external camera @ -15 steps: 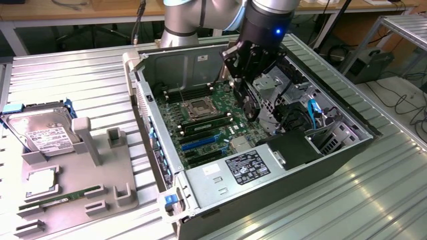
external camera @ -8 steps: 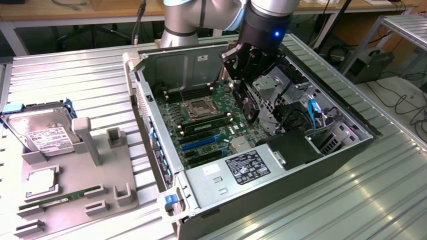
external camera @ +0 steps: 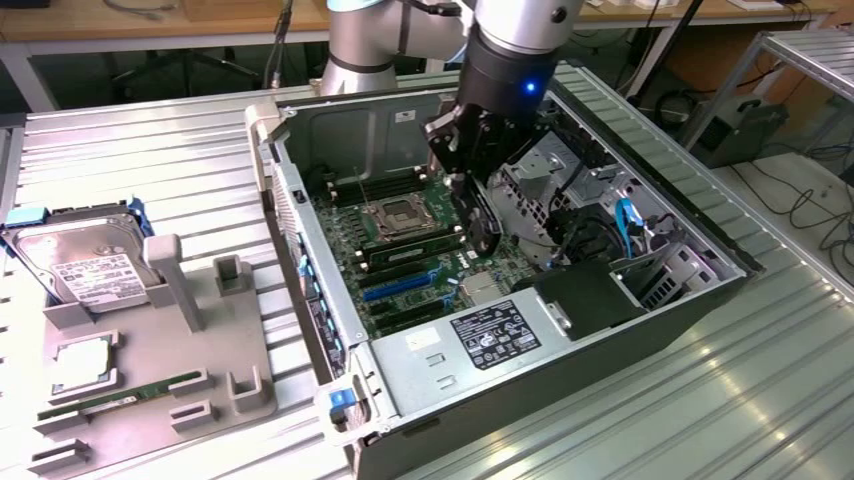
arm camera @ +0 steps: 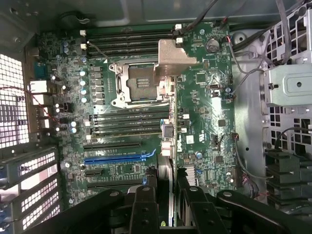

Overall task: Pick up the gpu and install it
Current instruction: 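Pick up the gpu and move the gpu toward the slot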

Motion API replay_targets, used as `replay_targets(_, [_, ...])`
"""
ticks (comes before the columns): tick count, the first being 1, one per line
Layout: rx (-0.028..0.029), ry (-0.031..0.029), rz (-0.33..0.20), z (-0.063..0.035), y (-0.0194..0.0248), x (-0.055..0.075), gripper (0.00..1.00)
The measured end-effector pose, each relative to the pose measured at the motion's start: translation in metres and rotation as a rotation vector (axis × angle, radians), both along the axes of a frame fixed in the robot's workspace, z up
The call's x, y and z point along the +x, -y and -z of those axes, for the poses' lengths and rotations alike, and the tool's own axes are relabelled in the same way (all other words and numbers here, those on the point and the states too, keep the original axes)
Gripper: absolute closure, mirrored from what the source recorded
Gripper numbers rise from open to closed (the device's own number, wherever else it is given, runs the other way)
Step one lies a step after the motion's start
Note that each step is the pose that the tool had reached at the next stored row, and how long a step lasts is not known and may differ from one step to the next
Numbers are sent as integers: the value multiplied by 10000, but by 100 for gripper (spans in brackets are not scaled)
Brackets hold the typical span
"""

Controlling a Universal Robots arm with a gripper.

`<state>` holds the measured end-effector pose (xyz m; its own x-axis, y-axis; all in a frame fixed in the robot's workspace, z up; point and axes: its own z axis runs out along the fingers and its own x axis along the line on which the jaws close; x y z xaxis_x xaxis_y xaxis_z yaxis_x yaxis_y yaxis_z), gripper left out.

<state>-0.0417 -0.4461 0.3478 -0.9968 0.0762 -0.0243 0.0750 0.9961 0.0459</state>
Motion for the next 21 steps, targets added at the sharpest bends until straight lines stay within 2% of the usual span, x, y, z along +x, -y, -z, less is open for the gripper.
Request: replay_targets(21, [1,0,0,34,0,-38,74])
